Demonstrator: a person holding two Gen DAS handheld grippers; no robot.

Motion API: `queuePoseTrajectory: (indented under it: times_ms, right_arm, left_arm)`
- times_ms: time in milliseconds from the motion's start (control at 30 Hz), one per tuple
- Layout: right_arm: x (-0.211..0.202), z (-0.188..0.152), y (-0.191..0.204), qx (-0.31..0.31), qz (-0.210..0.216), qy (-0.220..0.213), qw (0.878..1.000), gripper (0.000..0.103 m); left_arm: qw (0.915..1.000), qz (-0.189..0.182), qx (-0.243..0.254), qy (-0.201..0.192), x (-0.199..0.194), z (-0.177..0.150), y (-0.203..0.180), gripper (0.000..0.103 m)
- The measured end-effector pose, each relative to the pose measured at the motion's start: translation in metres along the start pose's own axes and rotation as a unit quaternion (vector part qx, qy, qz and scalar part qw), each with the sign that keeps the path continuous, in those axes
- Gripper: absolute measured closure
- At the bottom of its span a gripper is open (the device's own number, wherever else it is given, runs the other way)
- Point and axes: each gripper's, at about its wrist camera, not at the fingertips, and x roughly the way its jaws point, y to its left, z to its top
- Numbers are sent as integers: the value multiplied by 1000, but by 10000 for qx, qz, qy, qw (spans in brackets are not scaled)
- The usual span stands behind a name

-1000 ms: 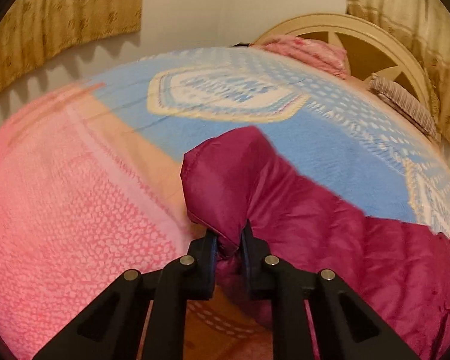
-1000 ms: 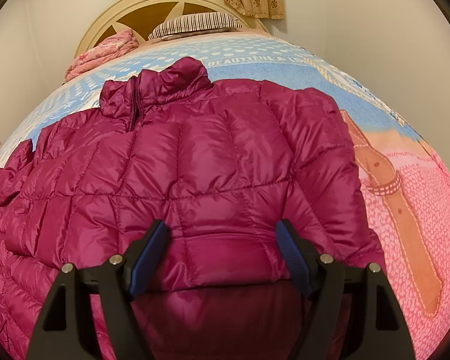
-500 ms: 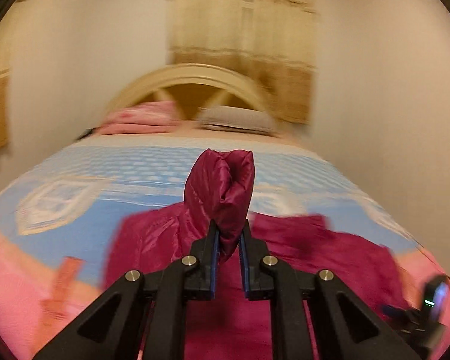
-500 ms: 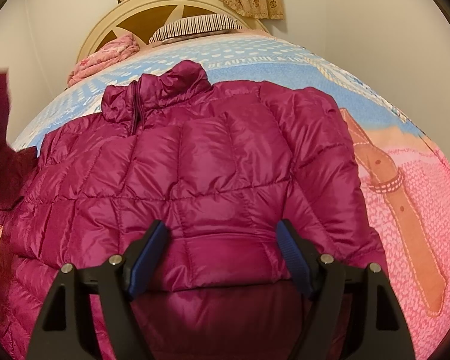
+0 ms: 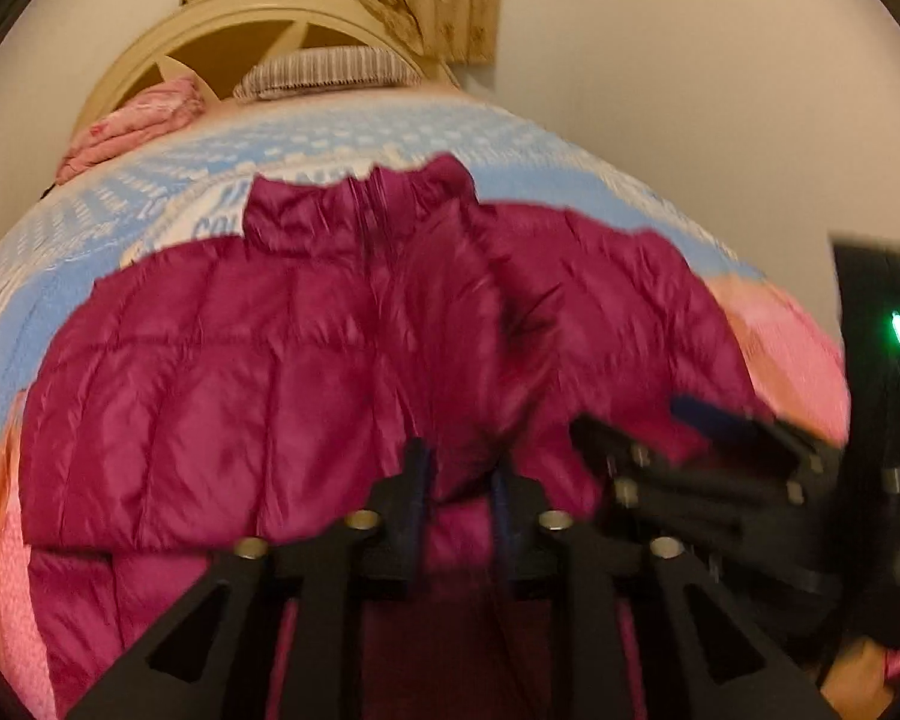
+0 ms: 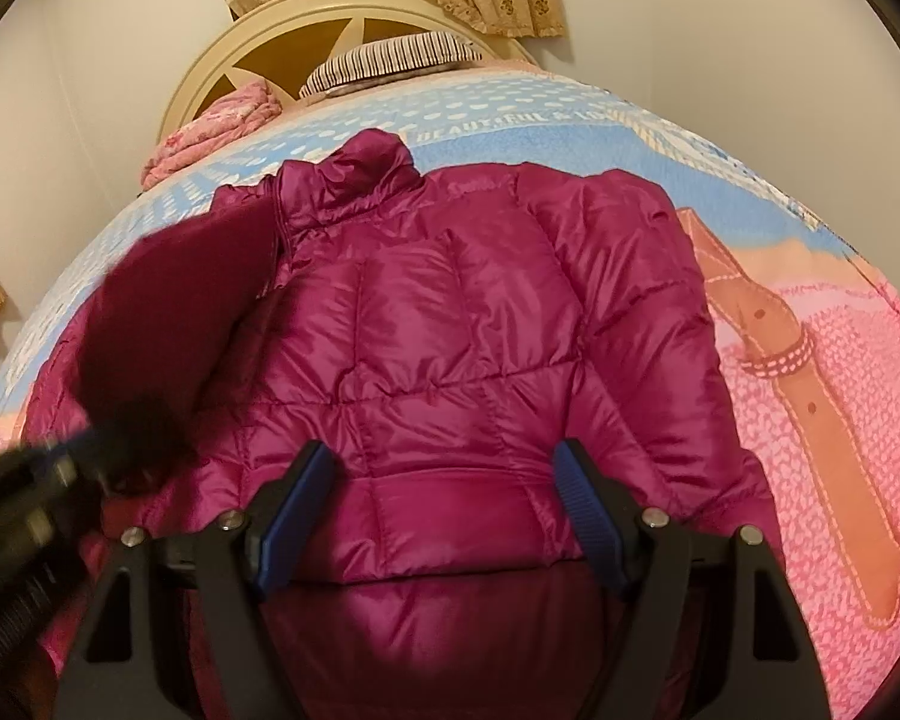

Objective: Fold large clothes

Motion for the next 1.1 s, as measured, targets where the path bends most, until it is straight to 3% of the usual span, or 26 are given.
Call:
queuePoseTrajectory:
  times_ms: [100, 133, 267, 467, 533, 633, 833, 900, 933, 1000, 1100]
  right_arm:
    - [0, 0, 0, -4, 2, 1, 10000, 23]
    - [0, 0, 0, 2, 2, 0, 10000, 23]
    - [-2, -1, -1, 27, 14, -25, 10000, 23]
    - [-23, -4, -11, 340, 177, -185, 9991, 23]
    - [-41, -6, -14, 457, 170, -394, 9980, 22]
    - [-62, 2, -6, 392, 354, -689, 9962, 22]
    - [-28, 37, 20, 484, 649, -260, 9964, 19]
    - [-10, 37, 30, 322, 605, -87, 9976, 43]
    - [1, 36, 35, 189, 534, 98, 9983, 78]
    - [12, 27, 40, 60, 432, 268, 9987, 79]
    - [11, 13, 38, -230, 189, 213, 9993, 80]
  left_arm:
    - [9998, 63, 79, -163, -19, -14, -1, 33]
    - [9995, 114, 21, -299, -31, -19, 4, 27]
    - [9979, 143, -374, -504, -59, -26, 33, 26]
    - [9878, 838, -961, -890, -88, -14, 107, 26]
    - [9824, 1123, -1223, -857, -85, -7, 132, 26]
    - [9764, 1252, -1590, -749, -69, 5, 156, 26]
    - [9748, 1607, -1470, -480, -36, 21, 158, 26]
    - [9718, 1849, -1406, -395, -26, 23, 158, 26]
    - [9683, 2041, -1397, -354, -20, 22, 158, 26]
    - [9650, 2204, -1397, -253, -10, 17, 161, 26]
    - [9672, 2037, -1518, 6, 6, -1, 171, 26]
